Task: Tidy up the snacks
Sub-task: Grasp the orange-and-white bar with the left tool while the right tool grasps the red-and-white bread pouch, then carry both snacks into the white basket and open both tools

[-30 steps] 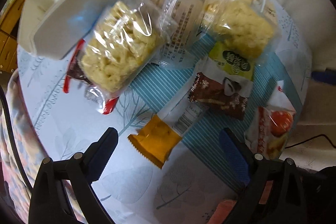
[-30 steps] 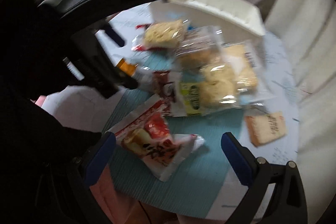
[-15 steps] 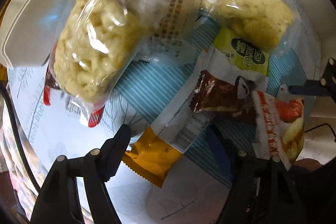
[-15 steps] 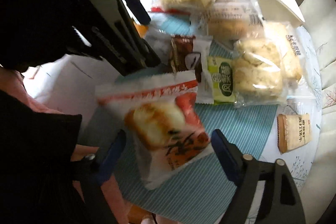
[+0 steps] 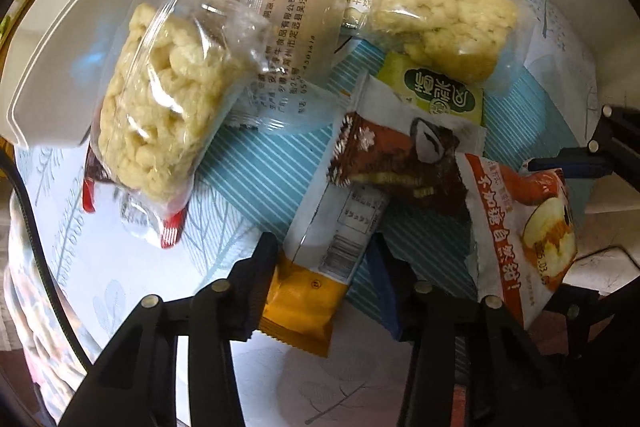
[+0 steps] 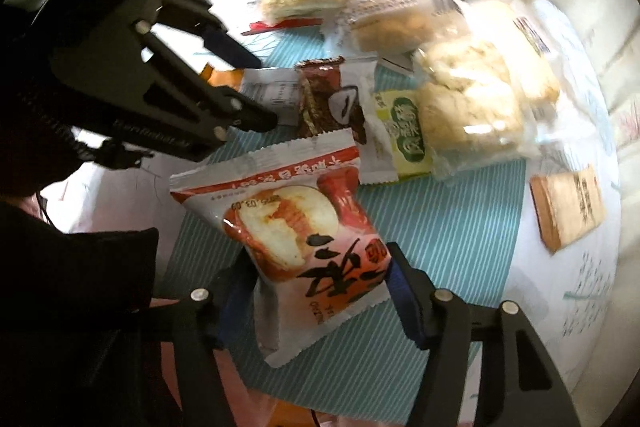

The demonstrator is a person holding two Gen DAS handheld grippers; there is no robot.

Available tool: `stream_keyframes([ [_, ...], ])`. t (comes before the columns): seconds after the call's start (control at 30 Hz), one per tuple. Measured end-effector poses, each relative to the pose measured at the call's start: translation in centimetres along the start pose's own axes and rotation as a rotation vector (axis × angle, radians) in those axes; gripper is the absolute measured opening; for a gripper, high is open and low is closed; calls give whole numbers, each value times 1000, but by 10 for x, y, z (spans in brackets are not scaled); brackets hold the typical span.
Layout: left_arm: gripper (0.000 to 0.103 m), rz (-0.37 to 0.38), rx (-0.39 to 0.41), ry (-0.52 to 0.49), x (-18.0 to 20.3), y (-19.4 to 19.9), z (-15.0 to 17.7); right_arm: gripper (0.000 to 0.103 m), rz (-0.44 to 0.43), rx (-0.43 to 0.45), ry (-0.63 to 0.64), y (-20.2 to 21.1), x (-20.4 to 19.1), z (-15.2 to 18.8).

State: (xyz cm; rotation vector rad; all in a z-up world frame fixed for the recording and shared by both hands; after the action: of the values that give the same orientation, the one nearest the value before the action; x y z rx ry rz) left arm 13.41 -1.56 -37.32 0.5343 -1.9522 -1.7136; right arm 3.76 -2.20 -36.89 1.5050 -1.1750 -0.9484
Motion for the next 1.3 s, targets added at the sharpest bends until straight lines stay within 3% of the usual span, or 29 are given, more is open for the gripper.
stream_keyframes([
  [0.23, 37, 54, -35, 48, 2, 1, 36, 59, -56, -5, -181, 12, 12, 7],
  [0.6, 31, 121, -52, 155, -3, 23, 106, 58, -79, 89, -396, 52, 21, 16],
  [0.8, 31, 131, -107, 221, -18, 44, 148, 58, -38, 132, -470, 82, 28, 11],
  [0.93, 31, 165, -104, 265, -21, 71, 166, 58, -26, 146, -513, 92, 34, -5],
  [1.03, 31, 187, -97, 285, -27, 92, 160, 58, 23, 135, -520, 91, 40, -23],
  [1.3, 31, 210, -12, 363, -33, 153, 104, 58, 7, 169, -481, 107, 62, -78],
])
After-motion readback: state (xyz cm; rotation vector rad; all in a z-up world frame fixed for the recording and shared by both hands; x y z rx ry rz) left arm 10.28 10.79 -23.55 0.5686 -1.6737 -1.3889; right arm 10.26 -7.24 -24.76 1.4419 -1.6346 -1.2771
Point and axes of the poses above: each gripper's, at about its wrist camera, not at the fingertips, and y roughly against the way its jaws point, x to its right, z to its underside, the point moved 7 cm from there along -y, roughly the way its jaws point, and after that the axes turned 4 degrees about z, right-handed, at the moved point
